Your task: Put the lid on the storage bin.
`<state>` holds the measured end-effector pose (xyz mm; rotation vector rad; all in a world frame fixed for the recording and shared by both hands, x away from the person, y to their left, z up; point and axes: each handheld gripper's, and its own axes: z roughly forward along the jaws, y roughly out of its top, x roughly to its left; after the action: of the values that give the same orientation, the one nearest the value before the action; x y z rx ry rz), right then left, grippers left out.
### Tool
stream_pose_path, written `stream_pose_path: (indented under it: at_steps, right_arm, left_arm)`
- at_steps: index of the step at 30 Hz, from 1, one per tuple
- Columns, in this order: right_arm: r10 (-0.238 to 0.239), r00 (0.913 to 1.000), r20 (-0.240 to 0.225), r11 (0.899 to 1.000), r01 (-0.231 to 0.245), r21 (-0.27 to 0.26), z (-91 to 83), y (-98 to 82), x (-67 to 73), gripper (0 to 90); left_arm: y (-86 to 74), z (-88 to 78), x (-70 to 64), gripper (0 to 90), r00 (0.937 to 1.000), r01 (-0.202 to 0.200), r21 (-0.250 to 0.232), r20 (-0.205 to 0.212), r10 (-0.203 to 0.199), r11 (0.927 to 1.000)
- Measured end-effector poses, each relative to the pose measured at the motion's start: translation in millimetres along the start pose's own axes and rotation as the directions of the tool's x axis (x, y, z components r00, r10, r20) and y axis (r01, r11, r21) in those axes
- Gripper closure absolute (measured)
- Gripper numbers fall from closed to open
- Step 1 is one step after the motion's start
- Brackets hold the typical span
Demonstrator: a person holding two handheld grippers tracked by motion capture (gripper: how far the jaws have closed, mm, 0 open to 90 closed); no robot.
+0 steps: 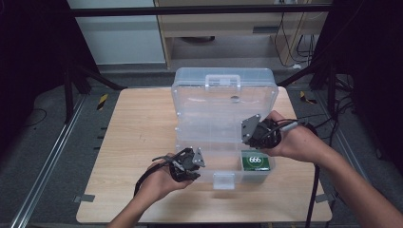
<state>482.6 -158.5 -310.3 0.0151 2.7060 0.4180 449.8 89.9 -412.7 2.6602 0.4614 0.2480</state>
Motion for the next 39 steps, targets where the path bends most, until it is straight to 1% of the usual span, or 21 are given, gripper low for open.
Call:
stream_pose_path:
  at_steps: [2,3,8,10,14,16,18,21,23,24,25,26,27,29,32,33,34,35,37,38,39]
  right_arm:
    - [0.000,0.9999,-0.011,1.000,0.000,-0.002,0.2,-0.8,0.7,84.6]
    - [0.000,0.9999,-0.013,1.000,0.000,-0.003,0.2,-1.2,0.9,84.6]
    - [0.000,0.9999,-0.015,1.000,-0.001,-0.003,0.5,-1.9,2.9,84.8]
    - [0.000,0.9997,-0.024,1.000,0.000,-0.002,0.7,-2.3,3.7,85.0]
    - [-0.003,0.9997,-0.024,1.000,0.003,-0.004,1.1,-3.0,5.7,84.6]
    - [-0.002,0.9998,-0.021,1.000,0.002,-0.004,0.9,-3.3,5.5,84.4]
    - [-0.002,0.9998,-0.020,1.000,0.002,-0.005,0.9,-3.3,5.1,84.3]
    - [-0.005,0.9998,-0.020,1.000,0.005,-0.005,0.9,-3.3,5.1,84.2]
    - [-0.004,0.9998,-0.021,1.000,0.004,-0.004,0.6,-3.6,5.3,84.1]
    - [-0.005,0.9998,-0.020,1.000,0.005,-0.006,0.6,-3.9,5.2,84.1]
    - [-0.002,0.9998,-0.020,1.000,0.002,-0.007,0.5,-4.3,5.3,84.1]
    - [-0.003,0.9998,-0.020,1.000,0.003,-0.008,0.6,-4.6,5.2,84.0]
    - [-0.003,0.9998,-0.020,1.000,0.003,-0.009,0.6,-4.7,5.2,83.9]
    - [-0.001,0.9998,-0.019,1.000,0.001,-0.006,0.5,-4.4,5.6,83.9]
    - [-0.003,0.9998,-0.018,1.000,0.003,-0.005,0.6,-4.3,6.1,83.9]
    - [-0.003,0.9998,-0.019,1.000,0.003,-0.008,0.9,-4.4,6.2,83.9]
    - [-0.003,0.9998,-0.018,1.000,0.003,-0.006,0.8,-4.5,6.4,83.8]
    - [-0.003,0.9998,-0.018,1.000,0.003,-0.007,0.8,-4.6,6.6,83.7]
    - [-0.002,0.9999,-0.017,1.000,0.002,-0.008,0.8,-4.8,6.9,83.4]
    - [-0.002,0.9999,-0.017,1.000,0.002,-0.008,0.8,-4.9,7.0,83.3]
    - [-0.002,0.9999,-0.017,1.000,0.002,-0.010,0.9,-5.0,7.2,83.1]
  left_arm:
    - [0.0,0.1,-0.2,75.9,1.0000,0.000,0.000,-0.001,0.000,1.0000]
    - [1.8,-0.2,5.4,75.8,0.9967,-0.081,0.002,-0.007,0.081,0.9968]
    - [1.5,0.5,4.5,75.2,0.9959,-0.089,-0.013,-0.017,0.089,0.9959]
    - [1.1,0.7,4.6,75.1,0.9962,-0.085,-0.014,-0.016,0.085,0.9962]
    - [1.1,1.1,4.9,75.0,0.9958,-0.091,-0.021,-0.014,0.091,0.9957]
    - [0.7,1.1,4.4,74.7,0.9953,-0.096,-0.023,-0.018,0.096,0.9951]
    - [-0.1,0.8,3.3,72.8,0.9956,-0.089,-0.025,-0.031,0.089,0.9957]
    - [-2.1,-3.0,2.3,66.6,0.9970,-0.074,-0.055,-0.026,0.073,0.9958]
    - [-3.4,-10.2,0.3,61.7,0.9971,-0.074,-0.080,-0.023,0.072,0.9940]
    - [-4.7,-15.7,-2.0,60.5,0.9989,-0.045,-0.095,-0.018,0.043,0.9945]
    - [-5.4,-21.5,-3.0,58.7,0.9997,-0.025,-0.125,-0.005,0.025,0.9919]
    - [-6.1,-29.2,-4.1,56.6,0.9999,-0.013,-0.163,-0.002,0.013,0.9865]
    - [-5.8,-34.6,-3.0,54.7,0.9995,-0.030,-0.181,-0.007,0.030,0.9831]
    - [-6.5,-48.8,-4.1,54.3,0.9997,-0.022,-0.223,-0.003,0.022,0.9745]
    - [-8.7,-70.0,-1.8,58.6,0.9998,0.011,-0.294,0.018,-0.006,0.9557]
    - [-9.6,-76.8,0.2,60.8,0.9997,0.025,-0.317,0.015,-0.021,0.9480]
    - [-10.8,-83.9,3.7,63.5,0.9995,0.032,-0.334,0.003,-0.032,0.9420]
    - [-11.9,-90.4,7.8,66.0,0.9983,0.053,-0.355,-0.006,-0.059,0.9334]
    - [-14.6,-102.8,19.9,72.7,0.9944,0.082,-0.377,-0.032,-0.101,0.9224]
    - [-16.2,-108.2,27.1,75.4,0.9909,0.110,-0.395,-0.028,-0.132,0.9122]
    - [-17.7,-112.8,34.5,79.2,0.9860,0.143,-0.416,-0.019,-0.166,0.8983]
